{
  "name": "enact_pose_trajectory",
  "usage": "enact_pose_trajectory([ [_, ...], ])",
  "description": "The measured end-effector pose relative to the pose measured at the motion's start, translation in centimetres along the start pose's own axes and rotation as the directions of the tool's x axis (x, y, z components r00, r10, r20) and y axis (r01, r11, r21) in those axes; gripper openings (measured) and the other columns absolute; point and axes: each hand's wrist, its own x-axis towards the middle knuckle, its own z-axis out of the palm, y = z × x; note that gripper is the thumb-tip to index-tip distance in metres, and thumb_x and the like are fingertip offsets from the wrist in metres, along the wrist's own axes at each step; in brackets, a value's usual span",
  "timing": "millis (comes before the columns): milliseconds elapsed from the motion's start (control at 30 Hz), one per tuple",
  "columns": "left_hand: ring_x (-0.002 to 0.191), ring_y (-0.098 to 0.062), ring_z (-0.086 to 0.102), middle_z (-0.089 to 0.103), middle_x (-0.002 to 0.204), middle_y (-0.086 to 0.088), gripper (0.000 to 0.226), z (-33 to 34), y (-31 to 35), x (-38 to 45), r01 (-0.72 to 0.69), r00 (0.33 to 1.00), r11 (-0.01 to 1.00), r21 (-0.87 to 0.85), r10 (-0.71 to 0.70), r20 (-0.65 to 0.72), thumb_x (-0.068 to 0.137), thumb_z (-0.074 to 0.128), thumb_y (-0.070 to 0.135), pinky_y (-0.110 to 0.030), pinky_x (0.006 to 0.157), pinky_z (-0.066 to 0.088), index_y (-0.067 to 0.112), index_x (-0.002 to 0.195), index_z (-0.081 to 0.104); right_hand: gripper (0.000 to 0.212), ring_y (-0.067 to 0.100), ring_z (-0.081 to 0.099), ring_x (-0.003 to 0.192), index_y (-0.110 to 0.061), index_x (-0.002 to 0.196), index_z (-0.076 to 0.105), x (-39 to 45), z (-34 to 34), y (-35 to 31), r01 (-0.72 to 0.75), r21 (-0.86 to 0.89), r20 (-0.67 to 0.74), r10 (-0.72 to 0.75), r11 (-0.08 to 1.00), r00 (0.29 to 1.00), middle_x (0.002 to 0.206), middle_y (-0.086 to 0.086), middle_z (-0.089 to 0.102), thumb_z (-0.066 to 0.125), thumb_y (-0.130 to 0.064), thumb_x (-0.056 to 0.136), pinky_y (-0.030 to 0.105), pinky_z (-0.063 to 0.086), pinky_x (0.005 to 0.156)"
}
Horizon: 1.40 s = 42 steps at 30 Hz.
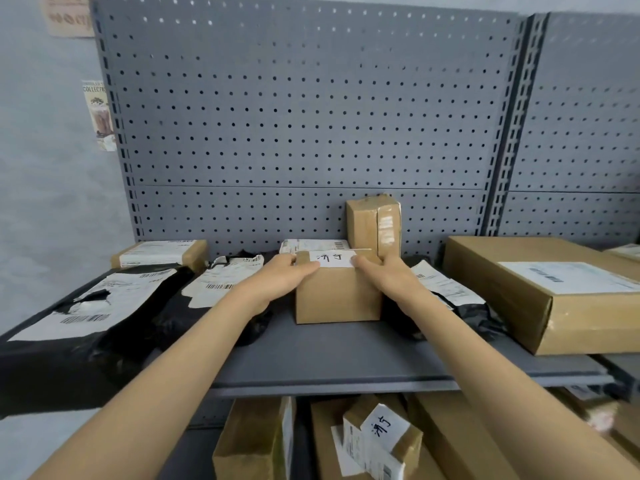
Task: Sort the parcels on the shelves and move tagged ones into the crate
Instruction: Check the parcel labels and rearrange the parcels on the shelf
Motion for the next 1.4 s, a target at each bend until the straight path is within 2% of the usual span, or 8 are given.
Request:
enact_pose_trajectory([
  [100, 0.111, -0.021, 0.058, 0.062, 0.12, -0.005, 0.032, 0.1, 0.4, -0.3, 0.029, 0.999, 0.995, -0.093, -0.032, -0.037, 0.086, 0.06, 0.024, -0.041, 0.099, 0.045, 0.012, 0.115, 0.056, 0.015, 0.02, 0.055, 0.1, -0.026, 0.089, 0.052, -0.2, -0.5, 0.6, 0.056, 0.141, 0.016, -0.059, 0.988, 0.998, 0.107, 0.001, 0.06, 0.064, -0.032, 0.083, 0.031, 0.045, 0.09],
  [267, 0.104, -0.017, 0.061, 0.063, 0.119, -0.002, 0.048, -1.3, 1.5, -2.2, -0.07, 0.987, 0.964, -0.256, 0.03, -0.157, 0.082, 0.064, 0.006, -0.036, 0.089, 0.05, 0.012, 0.128, 0.051, 0.066, 0.018, 0.057, 0.114, -0.018, 0.132, 0.051, -0.6, -0.8, 0.6, 0.126, 0.327, -0.032, -0.122, 0.937, 0.992, 0.121, 0.001, 0.062, 0.077, -0.027, 0.072, 0.036, 0.046, 0.1],
  [500, 0.092, -0.006, 0.066, 0.07, 0.1, 0.006, 0.029, -2.1, 2.1, -4.9, -0.245, 0.953, 0.875, -0.418, 0.139, -0.268, 0.091, 0.052, 0.008, -0.02, 0.065, 0.053, 0.015, 0.118, 0.061, 0.067, 0.015, 0.056, 0.117, -0.016, 0.131, 0.048, -2.2, -0.7, -0.3, 0.329, 0.451, -0.168, -0.283, 0.829, 0.944, 0.128, 0.001, 0.059, 0.077, -0.011, 0.07, 0.04, 0.045, 0.102],
  [700, 0.118, -0.015, 0.052, 0.052, 0.131, -0.001, 0.027, -1.7, 1.8, -6.2, -0.331, 0.928, 0.888, -0.318, 0.245, -0.282, 0.093, 0.054, 0.021, -0.041, 0.098, 0.044, 0.043, 0.108, 0.06, 0.065, 0.009, 0.059, 0.112, -0.02, 0.13, 0.047, -3.9, -1.9, 0.2, 0.295, 0.596, -0.126, -0.276, 0.747, 0.953, 0.123, -0.004, 0.061, 0.078, -0.014, 0.073, 0.035, 0.048, 0.099],
  [900, 0.11, -0.01, 0.062, 0.062, 0.123, 0.005, 0.094, -0.7, 1.2, -7.2, -0.301, 0.932, 0.84, -0.451, 0.359, 0.047, 0.053, 0.083, 0.015, -0.023, 0.08, 0.053, 0.037, 0.133, 0.037, 0.05, 0.005, 0.063, 0.089, -0.025, 0.121, 0.051, -4.1, -4.3, 1.6, 0.187, 0.786, 0.045, -0.356, 0.59, 0.933, 0.105, -0.007, 0.066, 0.06, -0.004, 0.077, 0.027, 0.048, 0.075],
  [1067, 0.117, -0.002, 0.054, 0.061, 0.125, 0.011, 0.074, 0.6, 1.6, -7.3, -0.424, 0.889, 0.821, -0.383, 0.458, -0.003, 0.06, 0.079, -0.004, -0.017, 0.084, 0.05, 0.022, 0.124, 0.052, 0.06, 0.016, 0.063, 0.104, -0.039, 0.128, 0.042, -3.8, -5.0, 2.8, 0.098, 0.781, 0.066, -0.238, 0.616, 0.969, 0.117, 0.004, 0.064, 0.059, -0.004, 0.082, 0.029, 0.053, 0.074],
  [1300, 0.127, -0.001, 0.045, 0.052, 0.133, 0.009, 0.062, 1.2, 2.3, -7.4, -0.426, 0.872, 0.839, -0.339, 0.48, 0.092, 0.062, 0.066, -0.025, -0.031, 0.105, 0.039, 0.021, 0.104, 0.063, 0.028, 0.009, 0.067, 0.082, -0.019, 0.122, 0.053, -4.3, -5.1, 3.8, 0.076, 0.819, 0.032, -0.176, 0.569, 0.984, 0.099, 0.0, 0.073, 0.049, -0.012, 0.096, 0.025, 0.053, 0.058],
  [1400, 0.124, 0.0, 0.047, 0.054, 0.13, 0.006, 0.06, 1.2, 2.1, -7.2, -0.423, 0.879, 0.851, -0.31, 0.468, 0.087, 0.062, 0.064, -0.026, -0.029, 0.107, 0.037, 0.019, 0.102, 0.062, 0.031, 0.015, 0.066, 0.093, -0.022, 0.119, 0.055, -4.4, -5.3, 3.7, 0.088, 0.832, 0.036, -0.212, 0.548, 0.977, 0.108, 0.003, 0.072, 0.044, -0.005, 0.096, 0.03, 0.053, 0.067],
])
